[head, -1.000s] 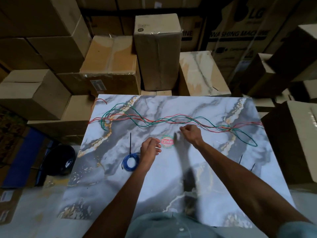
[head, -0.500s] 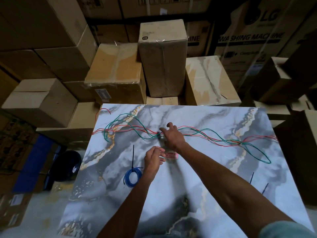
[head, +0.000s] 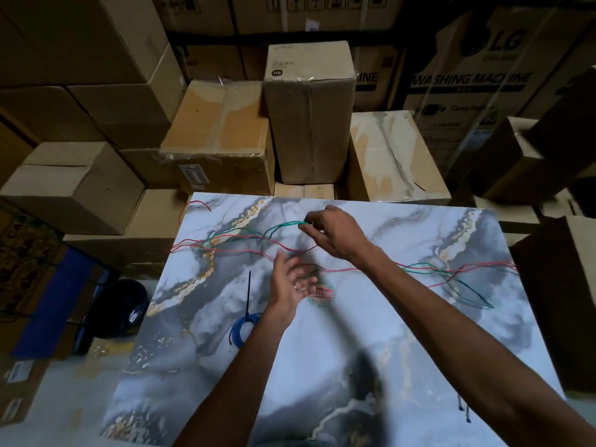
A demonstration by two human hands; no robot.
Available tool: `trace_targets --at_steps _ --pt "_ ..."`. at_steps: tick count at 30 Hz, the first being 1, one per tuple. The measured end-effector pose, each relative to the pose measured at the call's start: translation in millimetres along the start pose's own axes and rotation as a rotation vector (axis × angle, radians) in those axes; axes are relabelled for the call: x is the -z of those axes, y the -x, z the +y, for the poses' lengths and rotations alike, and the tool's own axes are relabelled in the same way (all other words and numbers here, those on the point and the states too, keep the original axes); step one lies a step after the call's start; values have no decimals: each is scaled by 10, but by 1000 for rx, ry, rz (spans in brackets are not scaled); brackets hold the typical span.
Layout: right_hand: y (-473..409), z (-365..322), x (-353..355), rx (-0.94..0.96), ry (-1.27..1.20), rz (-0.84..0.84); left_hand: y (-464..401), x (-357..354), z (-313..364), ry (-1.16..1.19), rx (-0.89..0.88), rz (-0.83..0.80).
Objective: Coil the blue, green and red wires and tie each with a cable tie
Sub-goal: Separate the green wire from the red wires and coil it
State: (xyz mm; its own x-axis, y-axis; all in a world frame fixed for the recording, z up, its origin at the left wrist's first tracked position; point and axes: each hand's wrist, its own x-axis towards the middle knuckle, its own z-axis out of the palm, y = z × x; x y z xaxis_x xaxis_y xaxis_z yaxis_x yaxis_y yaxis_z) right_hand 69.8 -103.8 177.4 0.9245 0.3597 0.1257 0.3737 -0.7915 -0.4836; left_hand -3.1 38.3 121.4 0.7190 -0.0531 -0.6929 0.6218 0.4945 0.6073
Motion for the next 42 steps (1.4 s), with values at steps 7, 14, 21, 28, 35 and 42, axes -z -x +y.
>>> trace_targets --at_steps 7,14,21,28,35,42 --pt "119 -152 556 -83 -313 -226 247 -185 449 451 -46 -166" --pt "476 121 634 -295 -583 -571 372 -168 763 482 -165 -76" --pt "823 397 548 -423 -409 -775 578 -66 1214 471 -478 -148" --pt "967 389 198 -491 -44 -583 615 -30 1075 -68 -319 -206" --pt "653 114 342 -409 -149 71 484 46 354 -530 -111 -228" --pt "702 9 153 -192 -41 -336 534 146 108 -663 -188 -172"
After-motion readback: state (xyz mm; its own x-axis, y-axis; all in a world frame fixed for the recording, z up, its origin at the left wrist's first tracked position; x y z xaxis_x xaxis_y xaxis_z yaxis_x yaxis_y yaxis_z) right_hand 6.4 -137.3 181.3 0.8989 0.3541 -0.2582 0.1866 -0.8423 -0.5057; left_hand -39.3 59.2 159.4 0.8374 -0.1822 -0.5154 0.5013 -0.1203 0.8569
